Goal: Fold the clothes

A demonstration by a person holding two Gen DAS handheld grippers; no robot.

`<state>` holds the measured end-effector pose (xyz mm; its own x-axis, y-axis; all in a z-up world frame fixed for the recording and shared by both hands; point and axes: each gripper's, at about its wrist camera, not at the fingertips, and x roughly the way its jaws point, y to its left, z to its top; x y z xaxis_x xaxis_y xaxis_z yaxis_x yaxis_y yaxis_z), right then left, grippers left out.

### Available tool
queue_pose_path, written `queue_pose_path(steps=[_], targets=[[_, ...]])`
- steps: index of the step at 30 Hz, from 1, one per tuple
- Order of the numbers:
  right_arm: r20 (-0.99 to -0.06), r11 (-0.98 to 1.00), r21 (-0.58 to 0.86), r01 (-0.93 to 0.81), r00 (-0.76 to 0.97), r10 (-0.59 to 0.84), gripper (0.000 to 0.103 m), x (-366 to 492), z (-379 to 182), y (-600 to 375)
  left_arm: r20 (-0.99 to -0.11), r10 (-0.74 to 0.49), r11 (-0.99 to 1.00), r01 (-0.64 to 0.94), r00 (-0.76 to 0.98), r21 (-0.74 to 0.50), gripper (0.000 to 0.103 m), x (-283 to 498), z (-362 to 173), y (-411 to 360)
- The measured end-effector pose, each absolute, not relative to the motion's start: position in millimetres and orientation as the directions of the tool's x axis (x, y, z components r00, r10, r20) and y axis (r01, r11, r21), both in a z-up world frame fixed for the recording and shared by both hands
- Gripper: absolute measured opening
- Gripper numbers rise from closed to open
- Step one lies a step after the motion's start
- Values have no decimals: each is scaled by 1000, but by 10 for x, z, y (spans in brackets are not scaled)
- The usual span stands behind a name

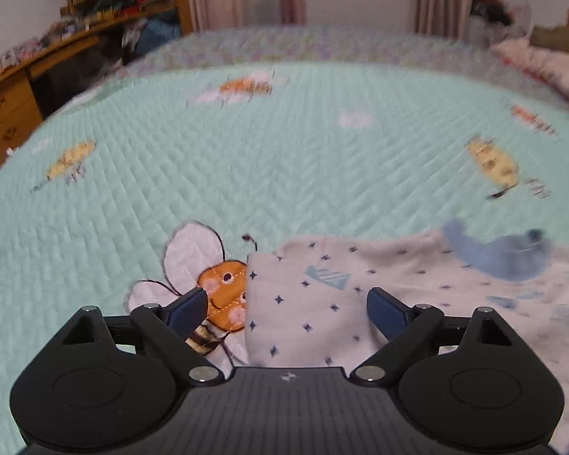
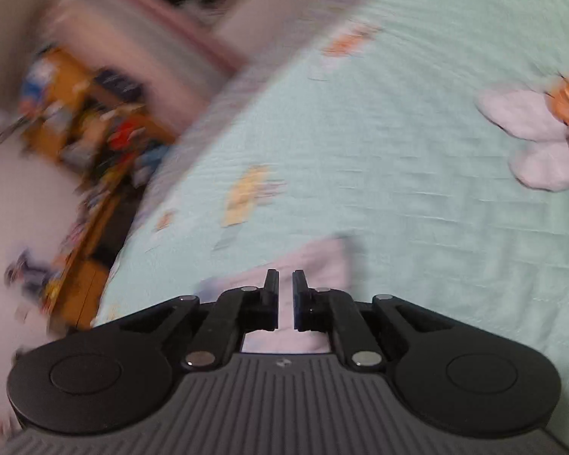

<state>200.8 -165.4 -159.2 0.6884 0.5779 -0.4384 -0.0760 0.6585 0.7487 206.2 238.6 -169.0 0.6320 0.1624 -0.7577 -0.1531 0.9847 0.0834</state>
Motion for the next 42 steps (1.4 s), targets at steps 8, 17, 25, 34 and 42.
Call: queue_pose_path(steps=[8,17,25,34,42], targets=[[-575,763,646,-31,638,513,8,1615,-1628,-1666,-764,140,989,-118,630,84,99,1367,-1626,2192],[-571,730,683,-24,606,554,51,882,-1607,-1578,-755,138,989,-125,641,75,102,509,-1245,1896],[-409,602,783,-157,600,688,68,62,-1380,-1430,-837,54,984,-172,544,-49,102,-211,-1413,2039],[-454,603,790,-111,557,696,49,-236,-1477,-1385,-817,43,968,-227,575,-109,101,-644,-1388,2323],[-479,576,817,-30,520,707,43,-392,-1729,-1557,-765,41,923,-318,642,-217,99,-1061,-1299,2838]])
